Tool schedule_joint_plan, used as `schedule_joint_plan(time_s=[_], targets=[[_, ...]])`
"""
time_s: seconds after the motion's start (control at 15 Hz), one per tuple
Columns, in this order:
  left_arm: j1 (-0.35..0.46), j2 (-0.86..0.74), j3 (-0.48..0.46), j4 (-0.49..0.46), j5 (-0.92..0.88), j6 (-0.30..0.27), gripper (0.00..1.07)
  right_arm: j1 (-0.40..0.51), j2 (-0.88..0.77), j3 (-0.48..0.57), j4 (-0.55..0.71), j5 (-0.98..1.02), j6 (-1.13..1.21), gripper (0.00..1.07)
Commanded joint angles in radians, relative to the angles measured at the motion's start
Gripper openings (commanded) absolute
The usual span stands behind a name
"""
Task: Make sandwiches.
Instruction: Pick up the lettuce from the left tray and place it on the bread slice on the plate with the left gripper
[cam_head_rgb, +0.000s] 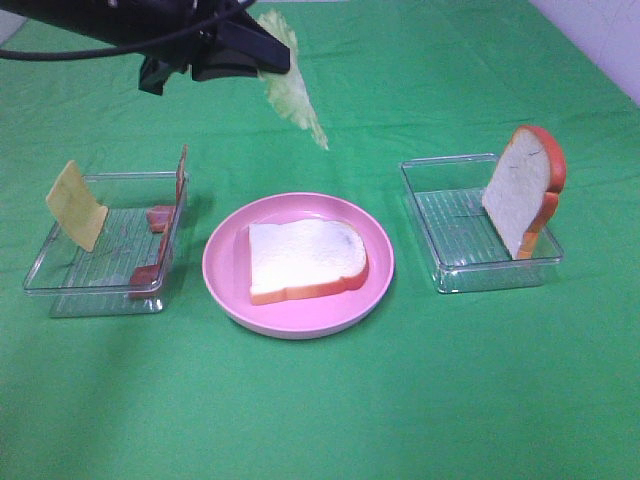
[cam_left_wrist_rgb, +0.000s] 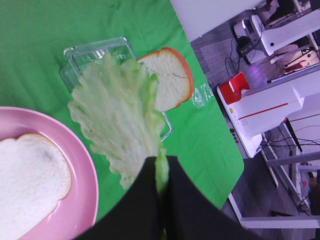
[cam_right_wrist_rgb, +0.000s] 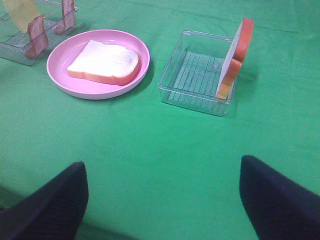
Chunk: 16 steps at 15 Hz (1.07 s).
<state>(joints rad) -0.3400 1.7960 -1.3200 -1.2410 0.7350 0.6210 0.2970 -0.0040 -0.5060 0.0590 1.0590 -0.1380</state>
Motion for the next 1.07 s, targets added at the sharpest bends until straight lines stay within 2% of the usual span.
schedule_joint_plan(time_s=[0.07, 0.27, 0.6, 0.73, 0.8, 0.87, 1.07], targets=[[-0.038, 0.049, -0.003, -0.049, -0.009, 0.035, 0.0, 0.003, -0.023, 0.003, -0.006, -0.001, 0.008, 0.76], [-0.078, 0.161, -0.003, -0.063, -0.017, 0.09, 0.0, 0.003, -0.023, 0.003, -0.006, -0.001, 0.008, 0.76], [-0.078, 0.266, -0.003, -0.05, -0.022, 0.095, 0.0, 0.003, -0.023, 0.003, -0.006, -0.001, 0.008, 0.76], [-0.078, 0.29, -0.003, -0.049, -0.022, 0.109, 0.0, 0.003, -0.023, 0.003, -0.006, -0.001, 0.008, 0.76], [-0.078, 0.296, -0.003, -0.047, -0.028, 0.147, 0.0, 0.003, -0.023, 0.003, -0.006, -0.001, 0.008, 0.76], [-0.078, 0.296, -0.003, -0.047, -0.03, 0.161, 0.0, 0.003, -0.023, 0.003, -0.006, -0.001, 0.008, 0.76], [-0.078, 0.296, -0.003, -0.037, -0.03, 0.162, 0.0, 0.003, -0.023, 0.003, -0.006, -0.001, 0.008, 0.76]])
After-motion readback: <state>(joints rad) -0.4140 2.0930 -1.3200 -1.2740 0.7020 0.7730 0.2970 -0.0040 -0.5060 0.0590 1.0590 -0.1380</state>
